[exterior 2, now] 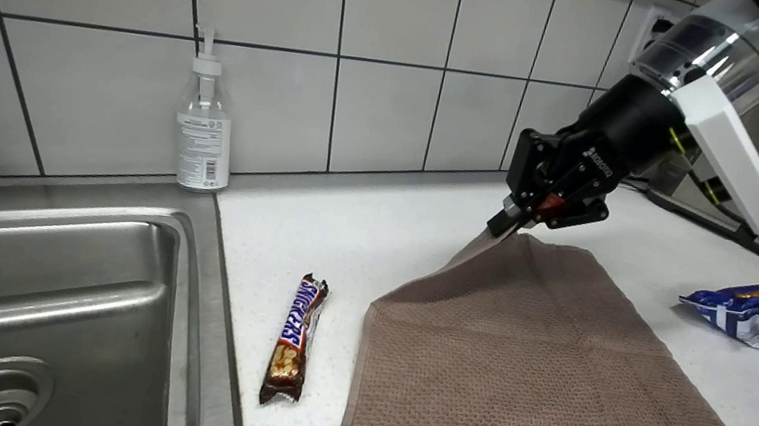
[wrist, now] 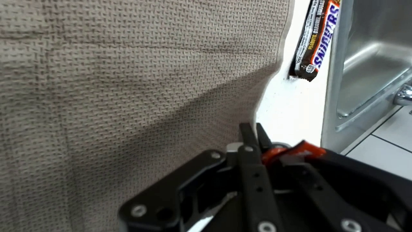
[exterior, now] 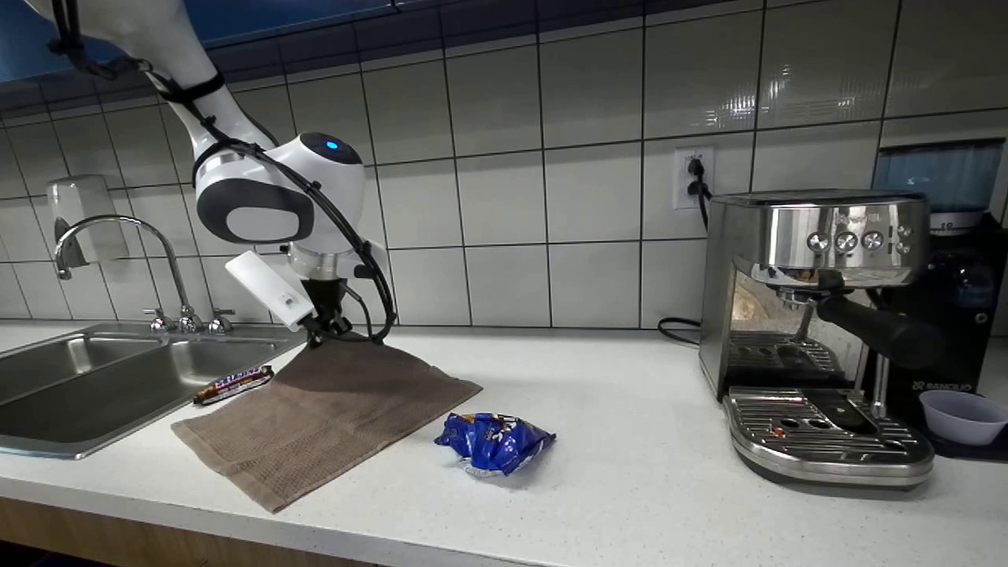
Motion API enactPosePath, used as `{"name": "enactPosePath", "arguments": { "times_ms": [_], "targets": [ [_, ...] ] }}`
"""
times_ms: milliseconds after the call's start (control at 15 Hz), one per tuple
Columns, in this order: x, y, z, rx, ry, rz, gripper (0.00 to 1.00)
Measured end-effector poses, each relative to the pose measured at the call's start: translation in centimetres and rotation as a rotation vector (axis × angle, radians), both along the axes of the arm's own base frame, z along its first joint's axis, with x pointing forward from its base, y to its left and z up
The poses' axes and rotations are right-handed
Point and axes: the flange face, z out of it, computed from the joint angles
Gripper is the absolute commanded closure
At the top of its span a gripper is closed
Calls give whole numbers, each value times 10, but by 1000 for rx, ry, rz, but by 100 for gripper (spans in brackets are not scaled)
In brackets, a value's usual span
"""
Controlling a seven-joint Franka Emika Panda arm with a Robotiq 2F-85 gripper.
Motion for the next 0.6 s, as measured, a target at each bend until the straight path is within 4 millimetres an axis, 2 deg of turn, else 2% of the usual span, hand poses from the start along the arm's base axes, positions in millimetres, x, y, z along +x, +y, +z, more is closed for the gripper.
{"name": "enactPosePath", "arguments": {
  "times_ms": [600],
  "targets": [
    [-38, -18, 6, -37, 5, -11, 99]
  ]
}}
